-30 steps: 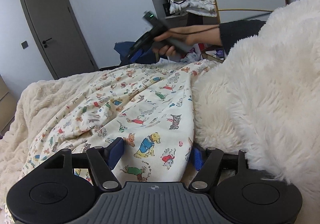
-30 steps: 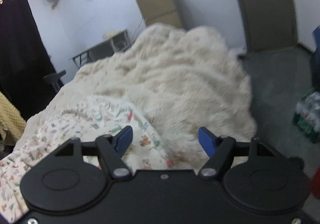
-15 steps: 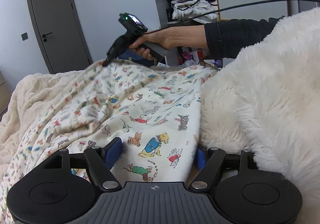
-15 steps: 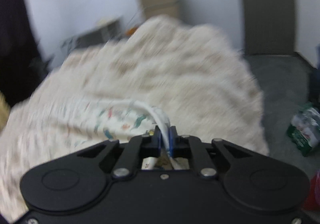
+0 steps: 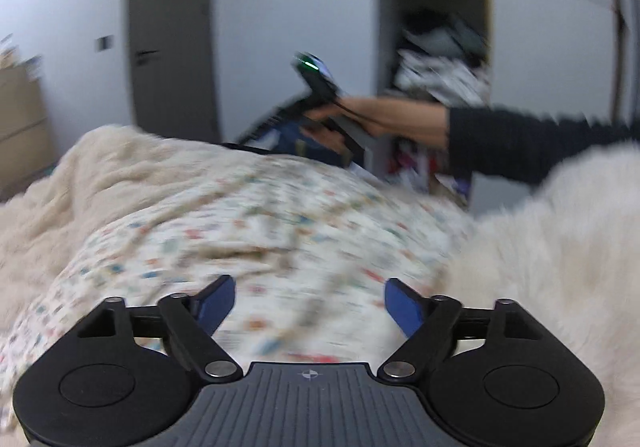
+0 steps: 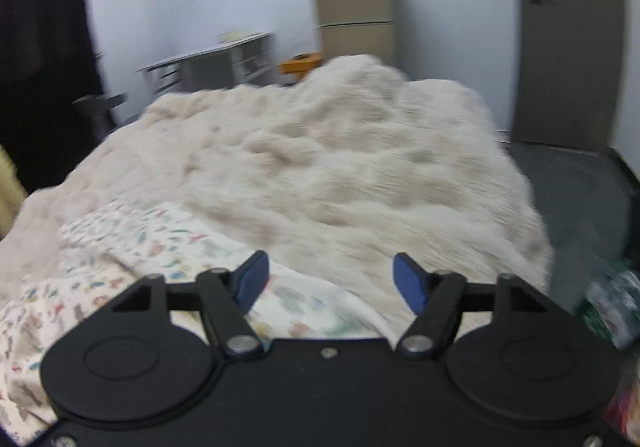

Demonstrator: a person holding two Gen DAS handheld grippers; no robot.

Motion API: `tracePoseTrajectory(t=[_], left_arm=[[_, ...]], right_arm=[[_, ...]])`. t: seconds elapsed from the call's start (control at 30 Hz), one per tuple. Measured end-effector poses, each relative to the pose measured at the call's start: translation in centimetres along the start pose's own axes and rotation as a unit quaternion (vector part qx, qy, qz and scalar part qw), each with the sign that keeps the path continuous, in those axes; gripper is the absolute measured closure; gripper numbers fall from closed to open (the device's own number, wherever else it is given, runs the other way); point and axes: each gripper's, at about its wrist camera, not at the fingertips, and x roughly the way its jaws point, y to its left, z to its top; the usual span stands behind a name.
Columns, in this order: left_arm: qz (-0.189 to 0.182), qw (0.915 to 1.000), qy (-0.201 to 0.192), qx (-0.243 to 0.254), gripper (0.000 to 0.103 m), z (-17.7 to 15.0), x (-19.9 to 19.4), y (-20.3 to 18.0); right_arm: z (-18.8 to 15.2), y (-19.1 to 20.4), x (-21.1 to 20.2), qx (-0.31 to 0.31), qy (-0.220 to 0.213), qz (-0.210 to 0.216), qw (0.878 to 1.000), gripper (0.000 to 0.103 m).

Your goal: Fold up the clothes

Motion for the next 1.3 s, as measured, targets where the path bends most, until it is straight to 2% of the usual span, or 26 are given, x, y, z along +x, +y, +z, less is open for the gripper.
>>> tracePoseTrajectory(t=[0.1, 0.13, 0.23, 0.27, 0.33, 0.4, 0.43, 0.47, 0.5, 0.53, 0.57, 0.6, 0.67, 0.7, 0.73, 0.77, 0.83, 0.87, 0.97, 1.03, 1.1, 1.17, 1.2, 1.23, 1.27, 1.3], left_arm=[[-0.001, 0.9999, -0.007, -0.008, 0.02, -0.3, -2.7, 2.9], [0.006, 0.9999, -0.009, -0.009, 0.011, -0.3, -3.1, 3.3], [0.081, 0.9956, 0.007, -0.047, 0.009, -0.4, -4.1, 8.0], [0.121, 0.9891, 0.021, -0.081, 0.009, -0.6, -3.9, 11.0], [0.189, 0.9709, 0.047, -0.14, 0.009, -1.1, -3.0, 16.5], [0.276, 0.9328, 0.078, -0.218, 0.009, -2.9, -0.9, 24.4], [0.299, 0.9187, 0.086, -0.244, 0.012, -3.9, -0.1, 27.0], [0.319, 0.9051, 0.091, -0.266, 0.014, -5.1, 0.8, 29.3], [0.335, 0.8935, 0.091, -0.285, 0.015, -6.4, 1.8, 31.5], [0.351, 0.8814, 0.091, -0.303, 0.018, -7.8, 3.0, 33.6], [0.365, 0.8692, 0.089, -0.321, 0.018, -9.5, 4.6, 35.4], [0.376, 0.8591, 0.088, -0.335, 0.018, -10.9, 6.0, 36.8], [0.385, 0.8568, 0.096, -0.33, 0.022, -11.8, 7.8, 37.7], [0.38, 0.8591, 0.093, -0.33, 0.027, -12.1, 8.6, 38.0], [0.375, 0.8614, 0.091, -0.331, 0.042, -12.4, 9.4, 38.3], [0.369, 0.8638, 0.087, -0.332, 0.066, -12.6, 10.2, 38.6], [0.361, 0.8656, 0.082, -0.338, 0.101, -12.3, 10.9, 39.3], [0.362, 0.865, 0.076, -0.338, 0.102, -11.8, 10.7, 39.6], [0.377, 0.8652, 0.007, -0.33, 0.102, -9.4, 7.8, 39.6], [0.41, 0.8547, -0.05, -0.314, 0.102, -7.2, 5.2, 39.3], [0.448, 0.8368, -0.109, -0.295, 0.101, -4.9, 2.6, 38.8], [0.472, 0.8243, -0.139, -0.281, 0.101, -2.9, 1.3, 38.5], [0.486, 0.8191, -0.142, -0.27, 0.1, -1.8, 1.3, 38.3], [0.5, 0.8148, -0.135, -0.261, 0.093, -1.2, 1.7, 38.4], [0.53, 0.804, -0.111, -0.245, 0.078, -0.5, 2.7, 38.4], [0.557, 0.7923, -0.076, -0.237, 0.066, -0.3, 4.1, 38.7]], right_arm=[[0.9, 1.8, 3.4, -0.029, 0.04, 0.018, 0.999, 0.031], [1.2, 2.5, 4.6, -0.04, 0.052, 0.026, 0.998, 0.031], [1.5, 4.6, 7.1, -0.063, 0.067, 0.043, 0.995, 0.031], [1.5, 5.3, 8.0, -0.07, 0.073, 0.048, 0.994, 0.031], [1.6, 5.7, 9.1, -0.072, 0.081, 0.049, 0.993, 0.031], [1.7, 6.1, 10.4, -0.069, 0.09, 0.046, 0.993, 0.033], [1.7, 6.2, 10.8, -0.064, 0.091, 0.046, 0.993, 0.035], [1.9, 6.3, 10.9, -0.059, 0.089, 0.056, 0.993, 0.05], [2.0, 6.5, 11.0, -0.056, 0.088, 0.068, 0.992, 0.07], [2.1, 6.7, 10.9, -0.057, 0.092, 0.075, 0.991, 0.08], [2.2, 6.8, 10.9, -0.058, 0.096, 0.083, 0.99, 0.097], [2.3, 7.2, 10.8, -0.067, 0.098, 0.088, 0.989, 0.099], [2.5, 7.9, 10.4, -0.095, 0.098, 0.091, 0.986, 0.101], [2.6, 8.0, 10.2, -0.096, 0.094, 0.089, 0.987, 0.101], [2.9, 8.0, 9.9, -0.096, 0.087, 0.086, 0.988, 0.101], [3.4, 7.8, 9.3, -0.089, 0.072, 0.084, 0.99, 0.101], [4.5, 7.2, 8.0, -0.069, 0.034, 0.083, 0.994, 0.102], [5.2, 7.0, 7.3, -0.056, 0.016, 0.086, 0.995, 0.102], [7.7, 6.6, 4.3, -0.031, -0.064, 0.068, 0.995, 0.102], [8.7, 6.8, 3.3, -0.03, -0.093, 0.052, 0.994, 0.102], [9.7, 6.9, 2.6, -0.027, -0.122, 0.044, 0.991, 0.101], [10.1, 7.0, 2.8, -0.036, -0.127, 0.026, 0.991, 0.101], [10.2, 7.4, 3.3, -0.048, -0.121, 0.014, 0.991, 0.1], [10.2, 7.9, 4.0, -0.066, -0.11, -0.001, 0.992, 0.099], [10.0, 8.5, 5.0, -0.085, -0.093, -0.031, 0.992, 0.093], [9.7, 9.2, 6.4, -0.107, -0.07, -0.075, 0.989, 0.081]])
